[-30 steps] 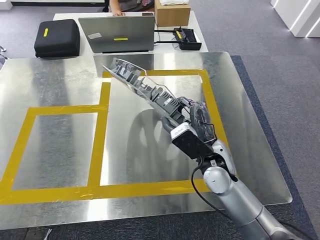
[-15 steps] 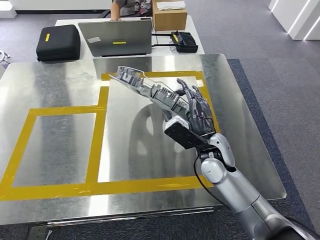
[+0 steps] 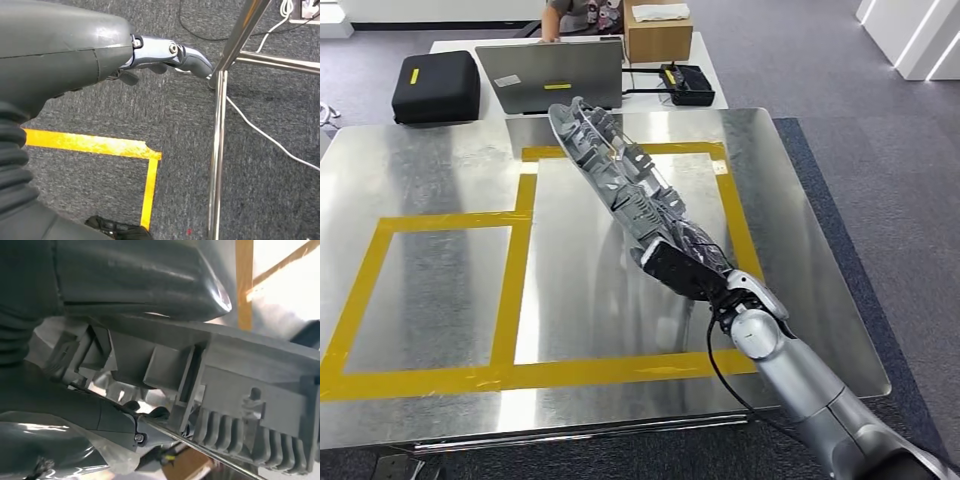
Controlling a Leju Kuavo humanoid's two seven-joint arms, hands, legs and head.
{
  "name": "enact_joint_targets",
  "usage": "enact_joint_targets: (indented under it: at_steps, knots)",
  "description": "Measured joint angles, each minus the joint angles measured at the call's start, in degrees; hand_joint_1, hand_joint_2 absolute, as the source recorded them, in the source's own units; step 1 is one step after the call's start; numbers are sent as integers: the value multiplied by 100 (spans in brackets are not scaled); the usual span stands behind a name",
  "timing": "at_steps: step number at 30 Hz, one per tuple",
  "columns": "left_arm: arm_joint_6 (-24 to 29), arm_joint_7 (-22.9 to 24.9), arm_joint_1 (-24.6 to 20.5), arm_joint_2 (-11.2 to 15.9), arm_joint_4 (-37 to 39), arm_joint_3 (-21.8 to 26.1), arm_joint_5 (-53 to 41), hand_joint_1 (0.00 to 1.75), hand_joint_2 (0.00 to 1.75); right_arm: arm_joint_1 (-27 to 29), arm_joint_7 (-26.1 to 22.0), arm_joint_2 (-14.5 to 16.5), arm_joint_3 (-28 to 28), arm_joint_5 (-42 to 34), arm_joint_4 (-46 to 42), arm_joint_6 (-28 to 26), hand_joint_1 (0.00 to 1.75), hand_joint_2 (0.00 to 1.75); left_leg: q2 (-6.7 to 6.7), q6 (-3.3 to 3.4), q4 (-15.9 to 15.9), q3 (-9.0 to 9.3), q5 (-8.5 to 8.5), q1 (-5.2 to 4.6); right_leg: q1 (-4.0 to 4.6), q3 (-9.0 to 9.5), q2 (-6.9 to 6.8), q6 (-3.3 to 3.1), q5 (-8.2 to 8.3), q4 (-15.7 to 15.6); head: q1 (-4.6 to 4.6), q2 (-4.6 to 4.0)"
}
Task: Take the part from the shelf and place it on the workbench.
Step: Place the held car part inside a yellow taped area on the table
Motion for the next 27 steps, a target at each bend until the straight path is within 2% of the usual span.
enact_joint_targets:
  at_steps: [3, 7, 11, 16, 27]
  knots:
    - [35, 37, 30, 65, 13, 0, 0, 0, 0, -83, -7, -202, 87, -153, -4, 284, 0, 0, 3, -1, 0, 10, 0, 0, 0, 9, 2, 0, 0, 0, 1, 0]
    - [36, 50, 58, 128, 21, 2, 25, 0, 0, -80, 3, -407, 192, -161, -61, 233, 0, 0, 3, -1, 0, 15, 0, 0, -1, 13, 2, 0, 0, 0, 0, 0]
    - [35, 47, 73, 134, 23, 3, 45, 0, 0, 43, 91, -474, 220, 43, -226, -224, 0, 0, 3, -1, 0, 17, 1, 0, 0, 14, 0, 0, 0, 0, 0, 0]
    - [36, 46, 90, 133, 23, 5, 48, 0, 0, 200, 233, -516, 188, 783, -496, -898, 0, 0, 3, -2, 1, 16, 0, -1, -1, 14, 1, 0, 1, 1, -1, 0]
    - [31, 11, 72, 68, 23, 17, 33, 0, 0, 329, 302, -524, -65, 1910, -983, -1931, 0, 0, 3, -3, 0, 16, -1, -1, 0, 13, 1, -1, -1, 1, -1, 0]
